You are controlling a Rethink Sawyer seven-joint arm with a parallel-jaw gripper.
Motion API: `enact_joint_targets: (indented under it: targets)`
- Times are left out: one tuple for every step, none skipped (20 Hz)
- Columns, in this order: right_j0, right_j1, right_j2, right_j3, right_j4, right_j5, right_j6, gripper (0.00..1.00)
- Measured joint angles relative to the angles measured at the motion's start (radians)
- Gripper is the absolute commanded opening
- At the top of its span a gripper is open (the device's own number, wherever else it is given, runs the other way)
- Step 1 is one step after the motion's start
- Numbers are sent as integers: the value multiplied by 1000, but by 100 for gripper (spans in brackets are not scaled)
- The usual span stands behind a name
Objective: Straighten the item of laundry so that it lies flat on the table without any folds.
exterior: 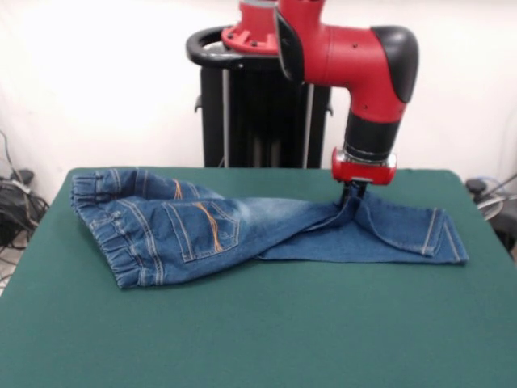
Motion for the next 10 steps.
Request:
enact_joint_targets:
  targets:
    - [0, 0, 0, 0, 0, 0, 0, 0]
    - [0, 0, 0, 0, 0, 0, 0, 0]
    - [0, 0, 0, 0, 0, 0, 0, 0]
    - [0, 0, 0, 0, 0, 0, 0, 0]
    - [0, 0, 0, 0, 0, 0, 0, 0]
    - [-1, 0, 1, 0, -3, 0, 0, 0]
    - [-3, 0, 2, 0, -6, 0, 0, 0]
    - [-6, -1, 3, 0, -9, 0, 0, 0]
    - [-10, -1, 6, 0, -14, 0, 0, 0]
    - [-14, -1, 8, 0, -17, 0, 0, 0]
